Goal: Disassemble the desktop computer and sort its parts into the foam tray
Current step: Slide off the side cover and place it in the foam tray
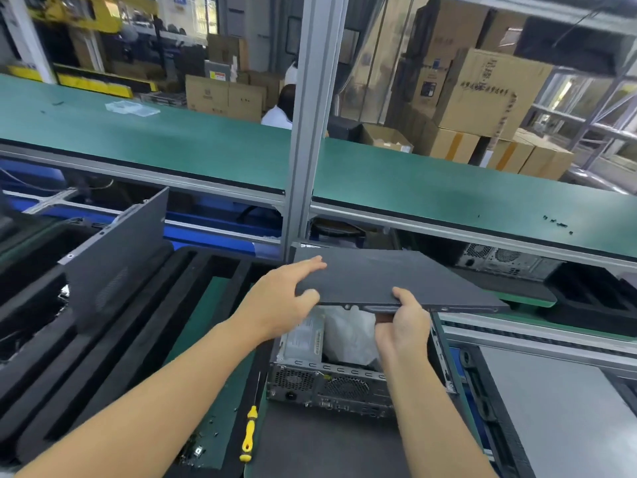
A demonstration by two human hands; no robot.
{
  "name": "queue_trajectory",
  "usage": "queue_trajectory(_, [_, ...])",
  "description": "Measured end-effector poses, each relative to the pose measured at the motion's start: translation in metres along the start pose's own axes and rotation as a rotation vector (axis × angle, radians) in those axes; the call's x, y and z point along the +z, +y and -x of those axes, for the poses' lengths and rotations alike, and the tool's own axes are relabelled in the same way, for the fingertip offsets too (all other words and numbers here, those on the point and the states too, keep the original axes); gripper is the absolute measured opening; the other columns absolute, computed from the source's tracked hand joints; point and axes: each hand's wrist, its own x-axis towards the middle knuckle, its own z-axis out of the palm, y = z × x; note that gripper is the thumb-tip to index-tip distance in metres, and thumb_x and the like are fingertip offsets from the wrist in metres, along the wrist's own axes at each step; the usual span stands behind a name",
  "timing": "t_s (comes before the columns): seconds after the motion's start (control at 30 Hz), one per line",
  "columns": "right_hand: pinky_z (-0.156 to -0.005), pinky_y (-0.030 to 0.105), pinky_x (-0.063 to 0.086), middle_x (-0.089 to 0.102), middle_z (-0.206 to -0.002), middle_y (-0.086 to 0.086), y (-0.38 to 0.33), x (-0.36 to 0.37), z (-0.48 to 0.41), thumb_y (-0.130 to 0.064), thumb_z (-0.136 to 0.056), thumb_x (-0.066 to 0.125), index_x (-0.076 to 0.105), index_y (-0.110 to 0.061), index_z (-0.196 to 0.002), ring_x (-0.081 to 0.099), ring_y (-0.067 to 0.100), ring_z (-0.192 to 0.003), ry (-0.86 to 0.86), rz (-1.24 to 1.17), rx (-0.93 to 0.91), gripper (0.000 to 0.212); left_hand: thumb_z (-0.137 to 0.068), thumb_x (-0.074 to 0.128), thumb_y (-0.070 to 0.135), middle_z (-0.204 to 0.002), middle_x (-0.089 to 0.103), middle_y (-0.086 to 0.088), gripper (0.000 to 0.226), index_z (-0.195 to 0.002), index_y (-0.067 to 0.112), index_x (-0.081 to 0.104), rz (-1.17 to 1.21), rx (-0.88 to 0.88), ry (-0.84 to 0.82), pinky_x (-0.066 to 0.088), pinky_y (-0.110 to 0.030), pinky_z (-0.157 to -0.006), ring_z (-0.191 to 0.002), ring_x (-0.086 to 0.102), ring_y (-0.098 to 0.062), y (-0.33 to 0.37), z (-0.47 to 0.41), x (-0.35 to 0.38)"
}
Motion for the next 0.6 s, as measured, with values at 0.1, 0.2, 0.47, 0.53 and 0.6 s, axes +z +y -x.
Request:
queue_trajectory(0.1, [-0.057,0.031,0.058,0.073,-0.079,0.010,-0.001,0.001,0.003,0.007,-0.088,0.059,0.064,0.002,-0.090,0.072,0.022,-0.066,-0.088,0.053,-0.077,0.008,-0.099,0.043,0.033,-0.148,0.044,0.018,0.039,-0.136,0.032,0.055,0.334,-0.349,0.184,0.036,-0.014,-0.097,-0.115,0.051,0.002,-0.011,-0.005,-0.008])
queue_trajectory(0.2, [-0.058,0.032,0.058,0.072,-0.073,0.007,0.001,0.010,0.013,0.007,-0.088,0.057,0.063,0.002,-0.085,0.071,0.021,-0.066,-0.191,0.122,-0.112,0.009,-0.101,0.046,0.032,-0.130,0.058,0.001,0.034,-0.131,0.021,0.058,0.579,-0.640,0.143,0.044,-0.037,-0.103,-0.116,0.055,-0.021,-0.031,-0.001,-0.010])
queue_trajectory(0.47, [-0.058,0.032,0.057,0.068,-0.083,0.010,0.037,0.055,0.048,0.004,-0.088,0.055,0.062,-0.003,-0.095,0.068,0.022,-0.069,-0.366,0.261,-0.018,0.012,-0.101,0.053,0.017,-0.112,0.073,-0.012,0.024,-0.122,0.009,0.063,1.236,-0.820,0.271,0.055,-0.044,-0.089,-0.099,0.068,-0.030,-0.072,0.040,-0.034])
queue_trajectory(0.53, [-0.055,0.031,0.056,0.069,-0.077,0.007,0.050,0.068,0.057,0.004,-0.088,0.054,0.062,-0.005,-0.087,0.069,0.020,-0.065,-0.383,0.287,-0.001,0.012,-0.101,0.054,0.019,-0.102,0.075,-0.008,0.023,-0.119,0.011,0.064,1.248,-0.839,0.283,0.056,-0.042,-0.088,-0.090,0.070,-0.026,-0.086,0.056,-0.045])
queue_trajectory(0.6, [-0.052,0.029,0.055,0.068,-0.070,0.004,0.063,0.084,0.066,0.005,-0.086,0.054,0.061,-0.007,-0.080,0.067,0.018,-0.059,-0.384,0.301,0.016,0.015,-0.101,0.054,0.023,-0.082,0.075,-0.002,0.022,-0.117,0.012,0.064,1.223,-0.856,0.283,0.057,-0.035,-0.073,-0.070,0.070,-0.019,-0.103,0.073,-0.060])
